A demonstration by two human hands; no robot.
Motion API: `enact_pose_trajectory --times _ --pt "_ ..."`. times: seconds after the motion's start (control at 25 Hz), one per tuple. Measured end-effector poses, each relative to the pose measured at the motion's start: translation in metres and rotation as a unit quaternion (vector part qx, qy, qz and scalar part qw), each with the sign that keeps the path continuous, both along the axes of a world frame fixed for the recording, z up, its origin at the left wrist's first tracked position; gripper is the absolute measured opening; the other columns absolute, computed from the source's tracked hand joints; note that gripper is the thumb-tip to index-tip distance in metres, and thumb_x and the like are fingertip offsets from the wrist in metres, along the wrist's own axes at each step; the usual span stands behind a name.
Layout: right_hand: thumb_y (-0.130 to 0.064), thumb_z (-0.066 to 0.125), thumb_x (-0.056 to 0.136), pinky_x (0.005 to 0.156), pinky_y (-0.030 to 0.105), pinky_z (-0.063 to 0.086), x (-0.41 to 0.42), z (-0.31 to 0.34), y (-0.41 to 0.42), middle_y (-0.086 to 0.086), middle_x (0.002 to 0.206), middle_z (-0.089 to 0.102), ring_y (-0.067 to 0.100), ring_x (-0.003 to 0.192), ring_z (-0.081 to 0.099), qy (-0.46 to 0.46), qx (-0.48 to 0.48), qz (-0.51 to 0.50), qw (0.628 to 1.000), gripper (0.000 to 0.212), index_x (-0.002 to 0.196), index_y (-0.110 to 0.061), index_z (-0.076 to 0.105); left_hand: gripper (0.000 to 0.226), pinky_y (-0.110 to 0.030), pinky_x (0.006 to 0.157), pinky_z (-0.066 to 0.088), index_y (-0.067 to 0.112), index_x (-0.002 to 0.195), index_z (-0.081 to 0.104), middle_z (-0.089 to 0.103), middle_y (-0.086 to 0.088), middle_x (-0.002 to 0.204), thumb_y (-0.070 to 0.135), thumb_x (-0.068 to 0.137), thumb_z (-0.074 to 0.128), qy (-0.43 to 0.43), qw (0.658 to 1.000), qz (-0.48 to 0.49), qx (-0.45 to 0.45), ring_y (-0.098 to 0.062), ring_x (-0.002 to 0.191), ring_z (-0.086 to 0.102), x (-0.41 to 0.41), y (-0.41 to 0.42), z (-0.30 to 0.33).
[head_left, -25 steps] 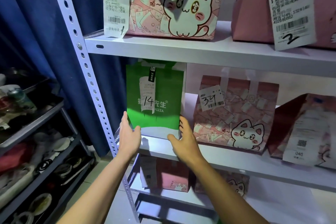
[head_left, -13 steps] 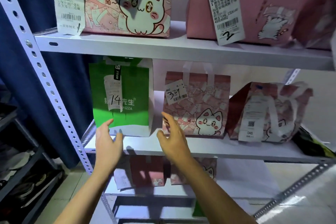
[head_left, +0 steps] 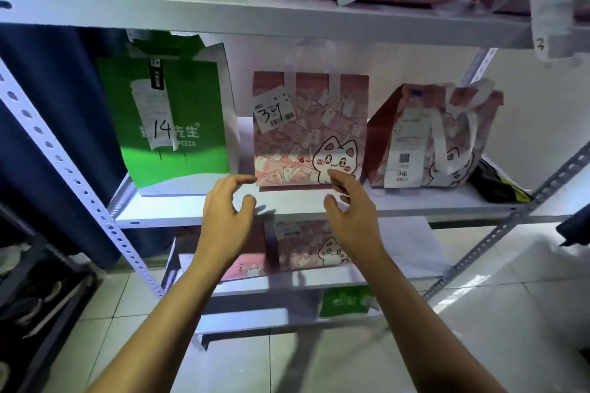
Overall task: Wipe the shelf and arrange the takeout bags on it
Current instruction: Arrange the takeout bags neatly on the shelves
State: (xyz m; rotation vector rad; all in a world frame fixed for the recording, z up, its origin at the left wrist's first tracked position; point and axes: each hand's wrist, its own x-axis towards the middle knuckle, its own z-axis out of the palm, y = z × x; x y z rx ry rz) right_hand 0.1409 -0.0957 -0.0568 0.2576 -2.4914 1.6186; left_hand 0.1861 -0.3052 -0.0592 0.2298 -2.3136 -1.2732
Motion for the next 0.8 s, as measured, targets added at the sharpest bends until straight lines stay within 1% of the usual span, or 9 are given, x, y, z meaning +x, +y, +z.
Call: enact_pose_trajectory --times 0.08,0.16,0.24,0.28,0.36,0.48,0.6,0.72,0.8 --pt "-0.015 0.057 0.098 0.105 0.026 0.046 0.006 -0.008 0.009 -0.012 0.134 0.059 0.004 0.123 0.053 -0.005 -0.001 -0.004 1.0 0.043 0.137 -0.033 0.055 0.033 -0.038 0.1 0.046 0.032 0.114 0.063 0.06 0.013 0.121 0.01 0.091 0.052 -0.006 1.0 -0.005 0.017 -0.01 0.117 0.053 0.008 0.009 -0.007" --pt "-0.013 0.057 0.099 0.094 0.013 0.048 0.013 -0.02 0.017 -0.008 0.133 0.059 0.007 0.122 0.054 -0.012 -0.002 0.002 1.0 0.042 0.137 -0.03 0.055 0.034 -0.037 0.096 0.048 0.031 0.114 0.063 0.06 0.013 0.12 0.008 0.092 0.051 -0.013 0.999 -0.002 0.03 -0.007 0.111 0.054 0.019 0.017 -0.016" --pt "-0.008 0.057 0.099 0.08 0.0 0.045 0.018 -0.035 0.024 -0.003 0.132 0.061 0.011 0.119 0.057 -0.02 -0.004 0.003 1.0 0.042 0.137 -0.024 0.056 0.033 -0.039 0.092 0.049 0.03 0.114 0.063 0.062 0.014 0.115 0.007 0.093 0.052 -0.021 1.0 0.002 0.023 -0.012 0.108 0.056 0.03 0.024 -0.03" --pt "-0.006 0.058 0.098 0.079 -0.001 0.044 0.02 -0.044 0.027 -0.001 0.13 0.062 0.012 0.117 0.059 -0.02 -0.007 0.004 1.0 0.041 0.136 -0.022 0.057 0.033 -0.039 0.09 0.05 0.031 0.114 0.063 0.062 0.015 0.114 0.008 0.093 0.052 -0.026 0.999 0.004 0.02 -0.014 0.11 0.057 0.036 0.027 -0.037" --pt "-0.007 0.059 0.096 0.086 0.006 0.047 0.023 -0.064 0.03 -0.002 0.126 0.065 0.013 0.114 0.061 -0.022 -0.008 0.009 1.0 0.04 0.132 -0.024 0.06 0.034 -0.033 0.085 0.051 0.032 0.113 0.063 0.062 0.017 0.113 0.007 0.093 0.052 -0.045 0.999 0.013 0.024 -0.013 0.111 0.056 0.047 0.035 -0.052" --pt "-0.008 0.06 0.096 0.096 0.022 0.048 0.027 -0.098 0.031 -0.007 0.128 0.064 0.011 0.116 0.06 -0.051 -0.002 0.025 0.998 0.041 0.131 -0.03 0.06 0.035 -0.02 0.083 0.046 0.033 0.112 0.062 0.06 0.023 0.114 0.006 0.093 0.053 -0.08 0.995 0.038 0.037 -0.002 0.112 0.053 0.061 0.047 -0.073" --pt "-0.009 0.06 0.096 0.1 0.026 0.047 0.029 -0.135 0.028 -0.008 0.13 0.064 0.011 0.118 0.06 -0.076 -0.002 0.044 0.996 0.041 0.132 -0.029 0.06 0.037 -0.011 0.082 0.043 0.039 0.109 0.061 0.059 0.029 0.112 0.006 0.094 0.053 -0.109 0.992 0.052 0.049 0.001 0.113 0.052 0.074 0.055 -0.1" --pt "-0.006 0.061 0.096 0.099 0.021 0.048 0.034 -0.171 0.022 -0.007 0.128 0.064 0.009 0.118 0.06 -0.089 -0.007 0.075 0.993 0.04 0.132 -0.024 0.06 0.039 -0.011 0.082 0.04 0.041 0.109 0.061 0.06 0.028 0.114 0.005 0.093 0.053 -0.138 0.986 0.077 0.057 -0.003 0.114 0.052 0.087 0.057 -0.131" --pt "-0.002 0.061 0.095 0.102 0.024 0.049 0.039 -0.194 0.016 -0.003 0.126 0.065 0.009 0.118 0.061 -0.065 0.005 0.1 0.993 0.04 0.132 -0.016 0.061 0.037 -0.009 0.079 0.039 0.039 0.109 0.062 0.06 0.029 0.113 0.007 0.094 0.054 -0.158 0.981 0.094 0.063 -0.001 0.112 0.052 0.098 0.056 -0.152"
